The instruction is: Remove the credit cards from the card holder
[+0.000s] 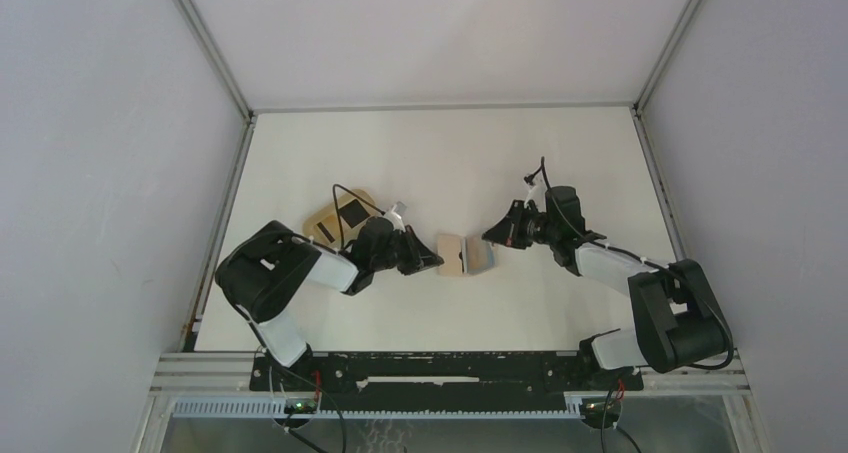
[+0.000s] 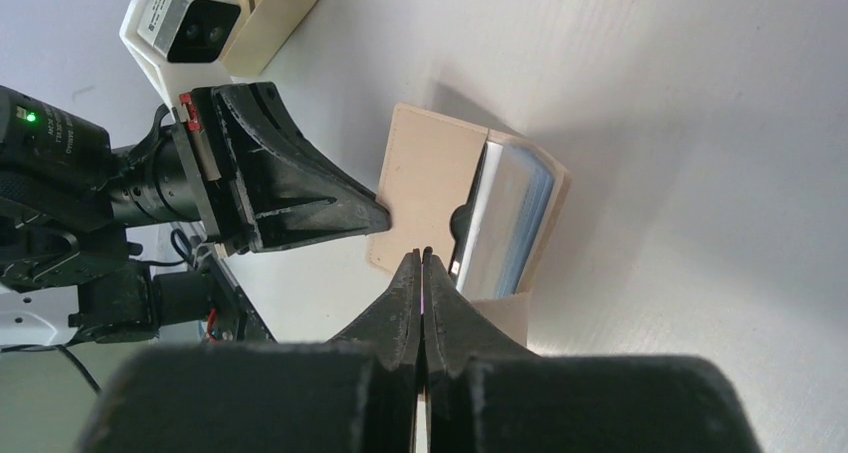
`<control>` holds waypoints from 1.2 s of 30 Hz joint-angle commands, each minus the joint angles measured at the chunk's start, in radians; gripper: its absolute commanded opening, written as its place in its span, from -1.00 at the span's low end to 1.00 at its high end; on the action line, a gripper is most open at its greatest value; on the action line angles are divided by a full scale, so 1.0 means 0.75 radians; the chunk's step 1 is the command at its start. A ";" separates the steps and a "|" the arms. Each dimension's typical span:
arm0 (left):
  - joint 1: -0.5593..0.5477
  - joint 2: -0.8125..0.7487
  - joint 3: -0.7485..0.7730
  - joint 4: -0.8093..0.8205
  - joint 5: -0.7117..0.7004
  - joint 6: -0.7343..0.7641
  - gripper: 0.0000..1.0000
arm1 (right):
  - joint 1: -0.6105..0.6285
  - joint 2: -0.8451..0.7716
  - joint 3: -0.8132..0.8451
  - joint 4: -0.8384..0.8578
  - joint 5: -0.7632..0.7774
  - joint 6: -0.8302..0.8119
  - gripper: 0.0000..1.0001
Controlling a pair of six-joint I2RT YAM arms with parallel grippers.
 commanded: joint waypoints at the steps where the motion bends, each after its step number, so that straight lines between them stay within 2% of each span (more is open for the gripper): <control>1: -0.008 -0.044 -0.014 0.054 -0.026 0.009 -1.00 | -0.009 -0.041 -0.029 0.125 -0.060 0.065 -1.00; 11: -0.016 -0.037 -0.025 0.052 -0.051 0.010 -1.00 | -0.009 -0.028 -0.021 0.321 -0.227 0.231 -1.00; 31: -0.017 -0.036 -0.015 0.030 -0.066 0.013 -1.00 | -0.031 -0.013 -0.035 0.386 -0.276 0.294 -1.00; 34: -0.018 -0.004 0.003 0.033 -0.072 0.012 -1.00 | -0.012 0.042 -0.035 0.622 -0.273 0.461 -1.00; 36: -0.017 0.014 0.013 0.052 -0.049 -0.008 -1.00 | -0.001 0.090 -0.017 0.665 -0.286 0.504 -1.00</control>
